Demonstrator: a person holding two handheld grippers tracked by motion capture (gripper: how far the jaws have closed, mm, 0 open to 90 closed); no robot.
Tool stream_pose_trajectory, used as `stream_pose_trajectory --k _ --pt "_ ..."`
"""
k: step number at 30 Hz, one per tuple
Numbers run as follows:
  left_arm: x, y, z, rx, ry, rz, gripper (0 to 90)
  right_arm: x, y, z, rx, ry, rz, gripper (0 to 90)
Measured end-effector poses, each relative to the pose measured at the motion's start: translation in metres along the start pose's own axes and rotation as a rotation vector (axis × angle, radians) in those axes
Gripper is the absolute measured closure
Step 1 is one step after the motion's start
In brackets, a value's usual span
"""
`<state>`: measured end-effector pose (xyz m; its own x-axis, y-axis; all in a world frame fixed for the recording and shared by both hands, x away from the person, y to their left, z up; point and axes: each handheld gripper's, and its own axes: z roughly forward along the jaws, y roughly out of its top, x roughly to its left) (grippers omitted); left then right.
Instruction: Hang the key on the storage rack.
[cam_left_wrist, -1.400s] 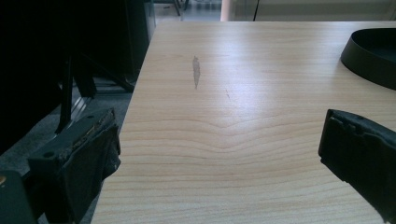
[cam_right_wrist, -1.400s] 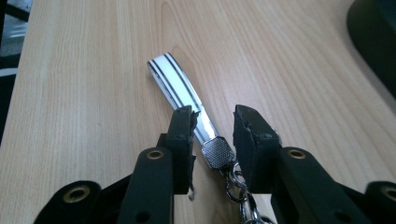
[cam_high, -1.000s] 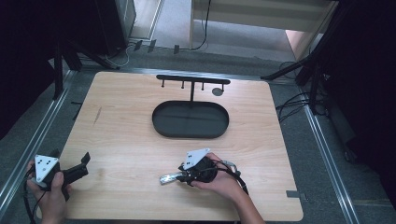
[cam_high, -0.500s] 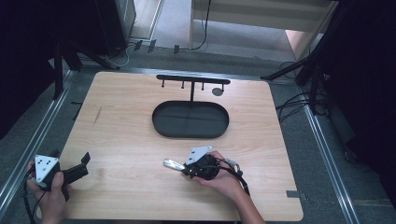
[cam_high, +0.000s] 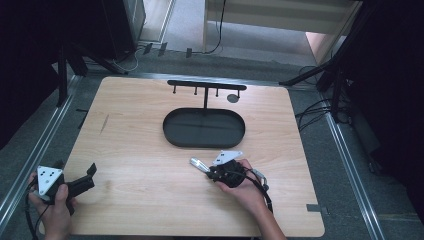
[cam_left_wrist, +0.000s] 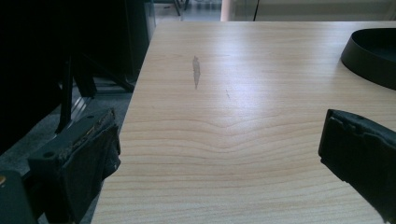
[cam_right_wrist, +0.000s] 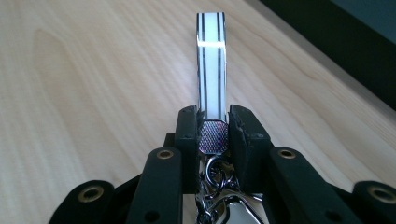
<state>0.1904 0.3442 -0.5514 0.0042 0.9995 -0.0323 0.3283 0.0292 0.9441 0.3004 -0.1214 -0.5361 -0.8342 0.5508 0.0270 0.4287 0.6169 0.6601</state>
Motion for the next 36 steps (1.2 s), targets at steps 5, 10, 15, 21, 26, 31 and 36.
stream_pose_trajectory --k 5,10,15,21,26,31,36 --pt "0.000 0.000 0.000 0.000 0.000 0.000 0.0 -0.011 -0.003 -0.006 0.014 -0.052 0.054 74.6" --pt "0.000 0.000 0.000 0.000 0.000 0.001 0.0 -0.020 -0.006 -0.011 0.028 -0.095 0.098 74.6" --pt "0.000 0.000 0.000 0.000 0.001 0.000 0.0 -0.024 -0.010 -0.016 0.043 -0.147 0.137 74.5" --pt "0.000 0.000 0.000 0.000 0.001 0.001 0.0 -0.030 -0.014 -0.023 0.065 -0.212 0.196 74.5" --pt "0.000 0.000 0.000 -0.001 0.003 0.000 0.0 -0.037 -0.020 -0.028 0.056 -0.221 0.259 73.3" --pt "0.000 0.000 0.000 -0.001 0.003 0.000 0.0 -0.041 -0.023 -0.032 0.074 -0.278 0.258 73.0" --pt "0.000 0.000 0.000 0.000 0.003 0.000 0.0 -0.041 -0.021 -0.034 0.120 -0.304 0.261 72.0"
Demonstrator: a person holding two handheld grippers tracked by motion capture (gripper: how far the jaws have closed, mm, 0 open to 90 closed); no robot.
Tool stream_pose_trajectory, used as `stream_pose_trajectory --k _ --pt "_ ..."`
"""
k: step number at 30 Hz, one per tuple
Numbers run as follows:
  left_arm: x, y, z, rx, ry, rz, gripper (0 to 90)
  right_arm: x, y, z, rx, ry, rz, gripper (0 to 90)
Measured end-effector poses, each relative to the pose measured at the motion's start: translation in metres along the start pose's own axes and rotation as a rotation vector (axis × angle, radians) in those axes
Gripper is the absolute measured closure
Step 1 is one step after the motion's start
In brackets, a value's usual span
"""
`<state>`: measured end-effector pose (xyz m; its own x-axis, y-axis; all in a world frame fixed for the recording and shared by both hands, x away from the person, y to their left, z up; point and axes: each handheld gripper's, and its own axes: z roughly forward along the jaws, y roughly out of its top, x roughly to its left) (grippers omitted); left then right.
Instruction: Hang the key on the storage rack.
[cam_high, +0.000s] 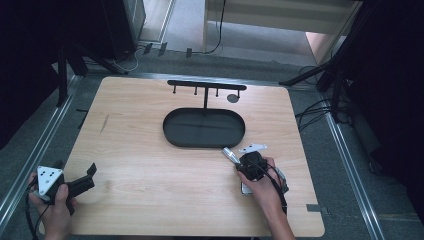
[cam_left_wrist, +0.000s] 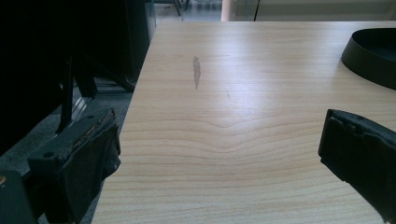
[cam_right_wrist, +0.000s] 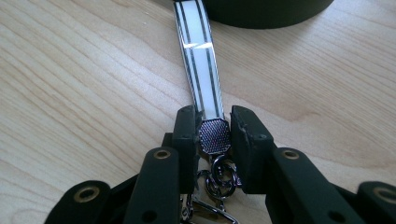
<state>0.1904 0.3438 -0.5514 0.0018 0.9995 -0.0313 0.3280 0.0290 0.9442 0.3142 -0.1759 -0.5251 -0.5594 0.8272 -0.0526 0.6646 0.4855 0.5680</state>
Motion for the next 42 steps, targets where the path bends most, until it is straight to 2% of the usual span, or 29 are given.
stream_pose_trajectory --k 6,8,10,13,19,21,27,31,35,37,42 --pt "0.000 0.000 0.000 -0.001 -0.001 0.001 0.0 -0.001 0.009 0.000 0.083 0.007 -0.023 64.6" --pt "0.000 0.000 0.000 0.000 -0.001 0.001 0.0 -0.002 0.013 0.001 0.105 0.022 -0.034 64.1" --pt "0.000 0.000 0.000 0.001 -0.002 0.000 0.0 -0.003 0.016 0.002 0.128 0.035 -0.036 65.7" --pt "0.000 0.000 0.000 0.000 -0.003 0.000 0.0 -0.005 0.018 0.002 0.144 0.053 -0.026 74.0" --pt "0.000 0.000 0.000 -0.002 -0.003 -0.001 0.0 -0.002 0.019 0.001 0.163 0.045 -0.011 75.0" --pt "0.000 0.000 0.000 -0.001 -0.004 -0.001 0.0 -0.001 0.018 0.000 0.158 0.035 -0.026 75.1" --pt "0.000 0.000 0.000 -0.001 -0.001 0.001 0.0 0.003 0.016 -0.012 0.057 0.039 -0.005 75.1" --pt "0.000 0.000 0.000 -0.003 0.000 0.001 0.0 -0.001 0.014 -0.023 -0.049 0.095 0.049 75.1" --pt "-0.001 0.000 0.000 -0.004 0.000 0.000 0.0 -0.004 0.015 -0.033 -0.144 0.123 0.071 75.2" --pt "0.000 0.000 0.000 -0.003 0.000 0.001 0.0 -0.006 0.016 -0.037 -0.192 0.157 0.091 75.2" --pt "0.000 0.000 0.000 -0.002 -0.002 0.000 0.0 -0.006 0.019 -0.044 -0.256 0.185 0.109 75.2"
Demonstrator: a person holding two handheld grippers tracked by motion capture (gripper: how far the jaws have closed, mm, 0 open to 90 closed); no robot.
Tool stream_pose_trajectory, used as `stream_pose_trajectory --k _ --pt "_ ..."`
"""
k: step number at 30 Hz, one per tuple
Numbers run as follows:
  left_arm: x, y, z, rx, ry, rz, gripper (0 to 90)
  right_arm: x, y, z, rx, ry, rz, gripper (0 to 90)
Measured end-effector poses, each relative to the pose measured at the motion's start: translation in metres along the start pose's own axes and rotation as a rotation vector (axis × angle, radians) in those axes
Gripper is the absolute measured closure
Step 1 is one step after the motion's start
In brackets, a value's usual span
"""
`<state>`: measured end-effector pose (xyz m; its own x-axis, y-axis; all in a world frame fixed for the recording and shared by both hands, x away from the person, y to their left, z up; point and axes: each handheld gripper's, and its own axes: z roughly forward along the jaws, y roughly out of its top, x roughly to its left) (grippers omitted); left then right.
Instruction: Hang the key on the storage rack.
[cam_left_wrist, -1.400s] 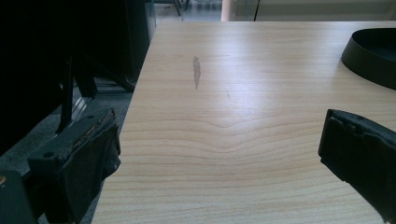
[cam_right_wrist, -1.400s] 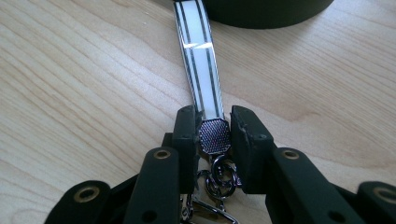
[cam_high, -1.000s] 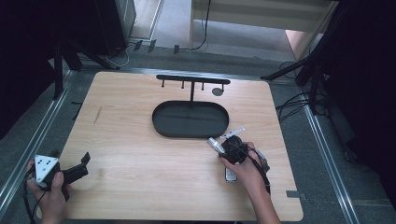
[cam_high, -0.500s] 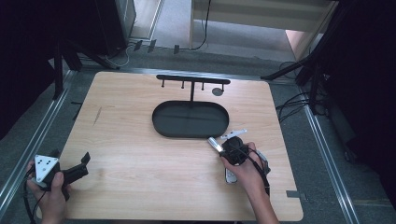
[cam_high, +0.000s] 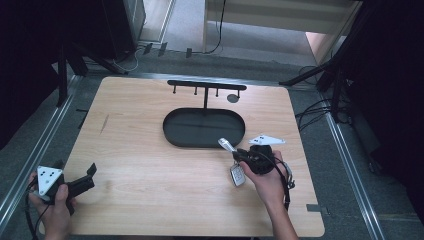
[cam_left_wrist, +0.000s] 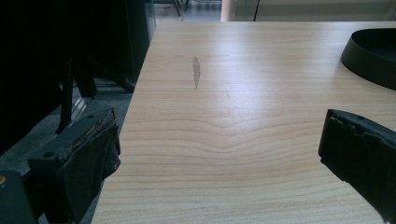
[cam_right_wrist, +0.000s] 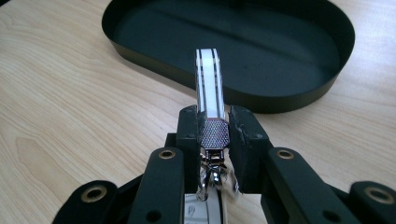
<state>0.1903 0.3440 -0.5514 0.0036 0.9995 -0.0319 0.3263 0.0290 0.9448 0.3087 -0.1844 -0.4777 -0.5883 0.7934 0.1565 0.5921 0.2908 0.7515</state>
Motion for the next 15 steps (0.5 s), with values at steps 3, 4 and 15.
stream_pose_trajectory --k 3,4,15 --pt "0.000 0.000 0.000 -0.001 -0.001 -0.002 0.0 0.002 0.002 -0.003 -0.031 0.010 -0.013 75.2" --pt "0.000 0.000 0.000 0.000 -0.001 -0.001 0.0 0.003 0.002 -0.003 -0.041 0.013 -0.013 75.2" --pt "0.000 0.000 0.000 0.000 0.001 0.000 0.0 0.009 0.018 -0.010 -0.166 0.034 -0.018 75.3"
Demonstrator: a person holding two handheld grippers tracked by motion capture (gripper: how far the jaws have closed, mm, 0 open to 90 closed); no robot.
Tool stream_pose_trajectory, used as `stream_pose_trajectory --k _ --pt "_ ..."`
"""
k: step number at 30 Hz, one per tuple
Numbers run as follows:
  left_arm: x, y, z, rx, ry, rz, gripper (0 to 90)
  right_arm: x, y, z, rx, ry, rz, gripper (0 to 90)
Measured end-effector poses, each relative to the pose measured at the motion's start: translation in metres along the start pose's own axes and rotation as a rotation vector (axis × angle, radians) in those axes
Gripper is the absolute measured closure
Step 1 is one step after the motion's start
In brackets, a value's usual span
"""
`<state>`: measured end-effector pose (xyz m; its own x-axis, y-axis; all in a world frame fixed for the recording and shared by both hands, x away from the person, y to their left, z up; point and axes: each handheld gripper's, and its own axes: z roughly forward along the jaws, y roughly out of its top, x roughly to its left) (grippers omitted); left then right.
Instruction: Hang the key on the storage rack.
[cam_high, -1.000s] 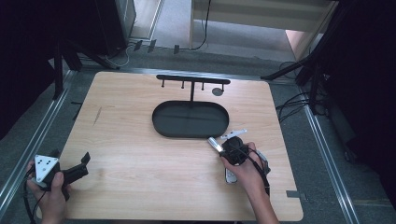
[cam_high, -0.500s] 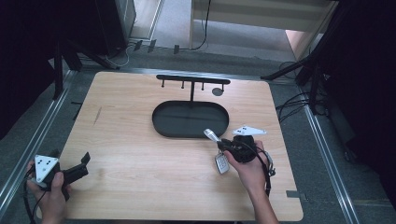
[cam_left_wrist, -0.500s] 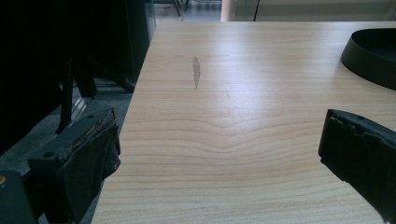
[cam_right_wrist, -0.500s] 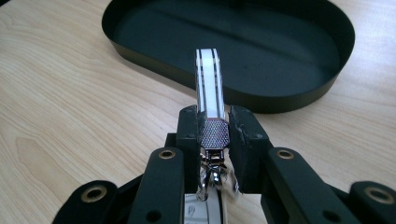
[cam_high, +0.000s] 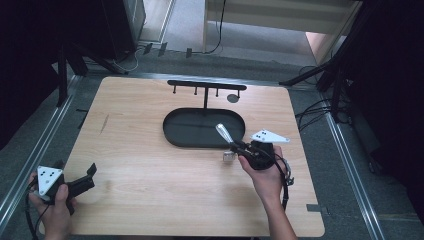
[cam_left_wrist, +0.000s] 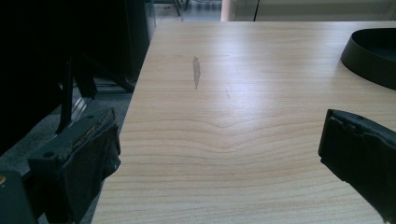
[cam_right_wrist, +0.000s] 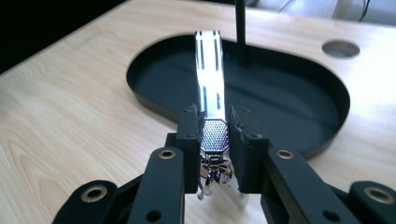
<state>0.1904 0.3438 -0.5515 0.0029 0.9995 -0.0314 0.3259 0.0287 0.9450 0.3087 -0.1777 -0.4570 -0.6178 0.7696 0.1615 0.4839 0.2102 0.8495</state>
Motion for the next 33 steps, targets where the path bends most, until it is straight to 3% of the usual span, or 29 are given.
stream_pose_trajectory --k 16,29,33 --pt "0.001 0.000 0.000 0.000 -0.004 -0.008 0.0 0.001 0.045 0.020 -0.116 0.048 0.031 75.3" --pt "0.002 0.000 0.000 -0.004 -0.007 -0.017 0.0 -0.012 0.060 0.040 -0.120 0.036 0.068 75.3" --pt "0.002 0.000 0.000 -0.004 -0.007 -0.019 0.0 -0.018 0.060 0.045 -0.128 0.054 0.085 75.3"
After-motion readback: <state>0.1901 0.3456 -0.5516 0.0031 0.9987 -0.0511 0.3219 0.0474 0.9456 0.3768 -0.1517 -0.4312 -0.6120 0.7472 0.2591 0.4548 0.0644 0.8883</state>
